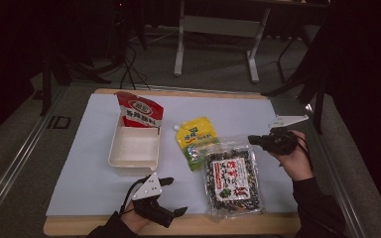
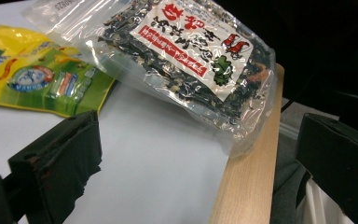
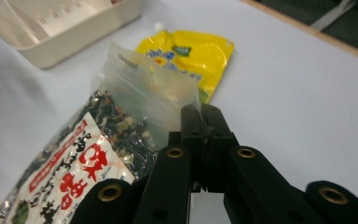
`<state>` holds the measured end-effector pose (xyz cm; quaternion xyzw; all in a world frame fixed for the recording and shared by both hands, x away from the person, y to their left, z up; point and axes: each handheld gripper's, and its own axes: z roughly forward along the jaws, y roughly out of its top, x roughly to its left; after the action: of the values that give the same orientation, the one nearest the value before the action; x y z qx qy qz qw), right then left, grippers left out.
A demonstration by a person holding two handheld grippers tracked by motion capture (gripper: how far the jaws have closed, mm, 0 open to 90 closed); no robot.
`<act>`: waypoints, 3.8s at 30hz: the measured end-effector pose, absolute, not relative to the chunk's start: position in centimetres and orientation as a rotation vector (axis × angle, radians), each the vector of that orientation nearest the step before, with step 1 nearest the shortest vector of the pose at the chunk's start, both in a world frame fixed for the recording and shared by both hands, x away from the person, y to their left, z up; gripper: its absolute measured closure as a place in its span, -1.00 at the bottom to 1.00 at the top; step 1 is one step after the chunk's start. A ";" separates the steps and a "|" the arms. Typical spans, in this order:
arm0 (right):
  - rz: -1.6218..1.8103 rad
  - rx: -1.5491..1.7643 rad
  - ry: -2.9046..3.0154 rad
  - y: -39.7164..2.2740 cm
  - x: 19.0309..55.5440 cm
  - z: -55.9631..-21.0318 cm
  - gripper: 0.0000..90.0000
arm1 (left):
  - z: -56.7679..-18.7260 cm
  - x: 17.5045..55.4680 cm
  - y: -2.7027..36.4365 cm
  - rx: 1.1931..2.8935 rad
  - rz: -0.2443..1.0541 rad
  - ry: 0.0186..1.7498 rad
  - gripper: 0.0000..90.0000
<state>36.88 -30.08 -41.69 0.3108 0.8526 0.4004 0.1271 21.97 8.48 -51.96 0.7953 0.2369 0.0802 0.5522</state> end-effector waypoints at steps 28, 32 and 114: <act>1.341 0.362 2.438 -24.4 27.6 -32.6 1.00 | -52.4 26.1 5.5 1.838 -0.016 0.556 -0.70; 1.349 0.316 2.446 -23.8 26.8 -32.1 1.00 | -51.7 26.8 4.4 1.788 -0.110 0.444 -0.36; 1.607 0.770 2.318 -30.2 31.2 -40.3 -0.66 | -40.8 28.8 24.2 1.739 0.478 0.842 0.75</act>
<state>31.19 -30.19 -40.29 0.2620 0.7881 0.5463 0.1087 28.75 24.22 -40.77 0.7330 0.3547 0.2013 0.5444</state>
